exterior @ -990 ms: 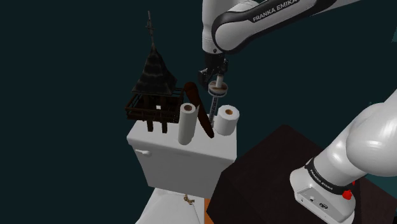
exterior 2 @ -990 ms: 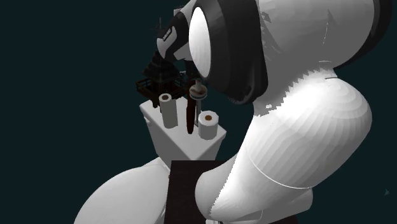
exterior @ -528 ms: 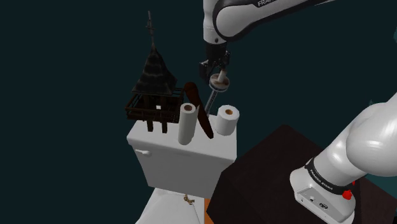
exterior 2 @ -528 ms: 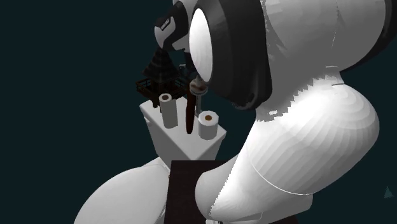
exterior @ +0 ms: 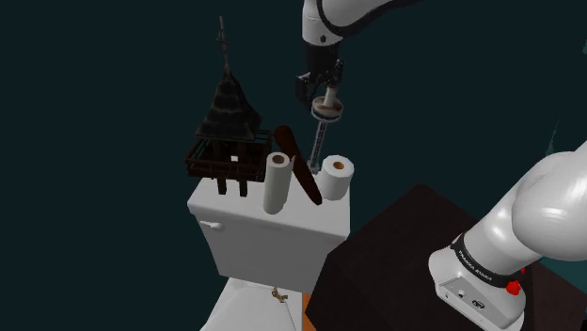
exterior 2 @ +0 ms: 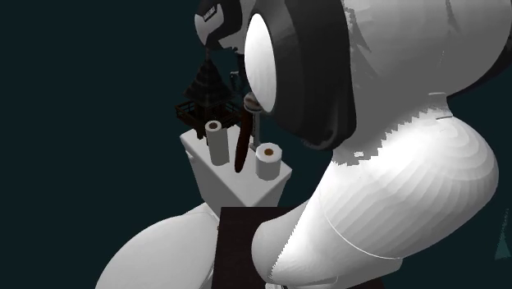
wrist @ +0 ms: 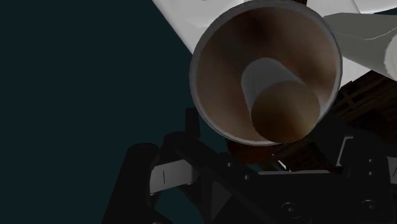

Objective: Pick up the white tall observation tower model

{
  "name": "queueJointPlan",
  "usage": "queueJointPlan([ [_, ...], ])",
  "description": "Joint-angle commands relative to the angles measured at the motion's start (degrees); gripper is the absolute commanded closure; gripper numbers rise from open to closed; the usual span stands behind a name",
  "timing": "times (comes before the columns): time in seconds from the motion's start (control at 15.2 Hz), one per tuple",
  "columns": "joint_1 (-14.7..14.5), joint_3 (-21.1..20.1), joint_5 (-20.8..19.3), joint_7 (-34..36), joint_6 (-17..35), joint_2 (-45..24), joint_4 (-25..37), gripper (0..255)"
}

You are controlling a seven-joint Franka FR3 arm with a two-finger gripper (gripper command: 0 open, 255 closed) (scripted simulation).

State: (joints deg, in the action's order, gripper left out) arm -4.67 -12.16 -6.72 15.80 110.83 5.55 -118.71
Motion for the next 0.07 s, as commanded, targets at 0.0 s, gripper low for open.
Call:
queueJointPlan([
  [0.0,0.01,0.02,0.07,-0.11,-0.45,0.25,0.25,255],
])
